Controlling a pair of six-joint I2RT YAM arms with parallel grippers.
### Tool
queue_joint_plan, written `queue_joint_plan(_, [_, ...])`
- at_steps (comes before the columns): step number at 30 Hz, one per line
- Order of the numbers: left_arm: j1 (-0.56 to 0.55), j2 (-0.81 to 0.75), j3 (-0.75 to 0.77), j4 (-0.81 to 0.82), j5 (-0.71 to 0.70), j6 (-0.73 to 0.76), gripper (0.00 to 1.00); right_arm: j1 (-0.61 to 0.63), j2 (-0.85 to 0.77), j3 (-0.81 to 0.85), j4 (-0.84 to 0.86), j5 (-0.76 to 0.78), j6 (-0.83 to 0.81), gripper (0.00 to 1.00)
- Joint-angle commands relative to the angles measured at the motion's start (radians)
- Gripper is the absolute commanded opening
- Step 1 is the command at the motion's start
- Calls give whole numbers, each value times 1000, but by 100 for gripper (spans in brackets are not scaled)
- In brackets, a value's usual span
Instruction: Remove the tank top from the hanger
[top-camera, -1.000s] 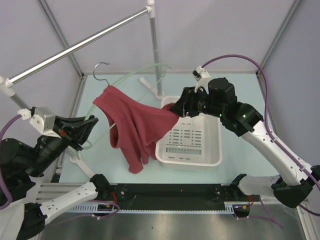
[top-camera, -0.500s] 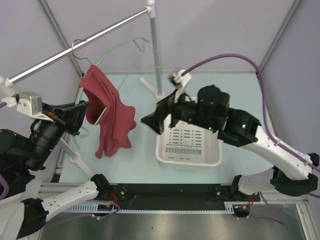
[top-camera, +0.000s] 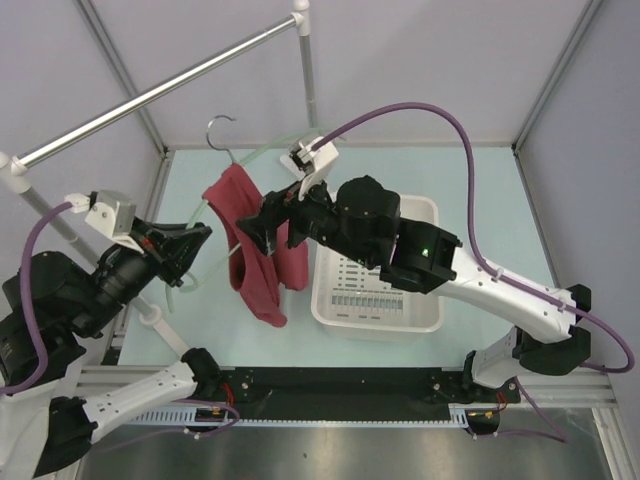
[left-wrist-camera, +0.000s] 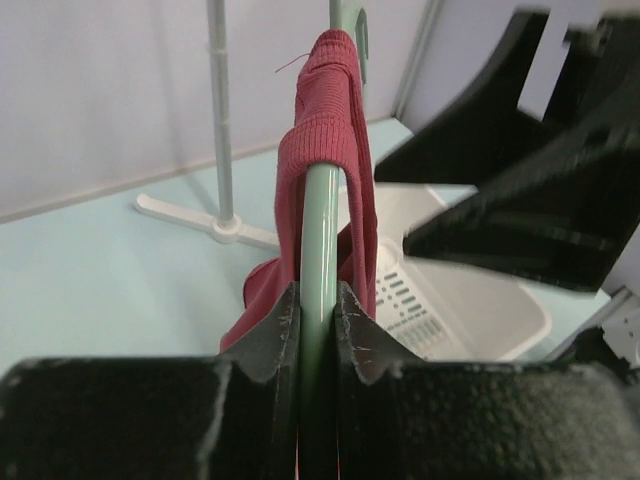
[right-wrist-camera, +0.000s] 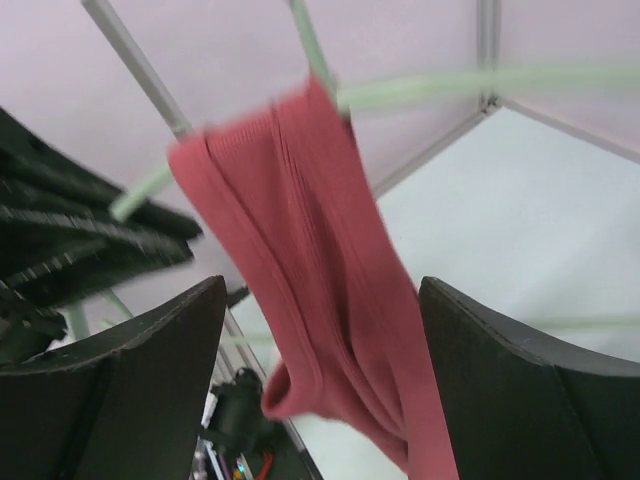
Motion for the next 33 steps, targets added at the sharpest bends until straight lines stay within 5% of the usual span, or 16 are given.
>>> queue_joint_plan(1, [-2, -44, -28, 62, 113, 28, 0, -30, -45, 47, 131, 48, 76, 79])
queue_joint_plan(14, [-2, -102, -84, 85, 170, 41, 0, -92, -76, -35, 202, 220, 474, 68])
queue_joint_plan(25, [-2, -104, -84, 87, 195, 38, 0, -89, 18, -15, 256, 133, 665, 51])
queue_joint_plan(29, [-2, -106, -90, 85, 198, 37, 0, -90, 50, 16, 266, 88, 694, 35])
queue_joint_plan(33, [-2, -112, -87, 79, 205, 35, 0, -93, 50, -1, 274, 51, 714, 0])
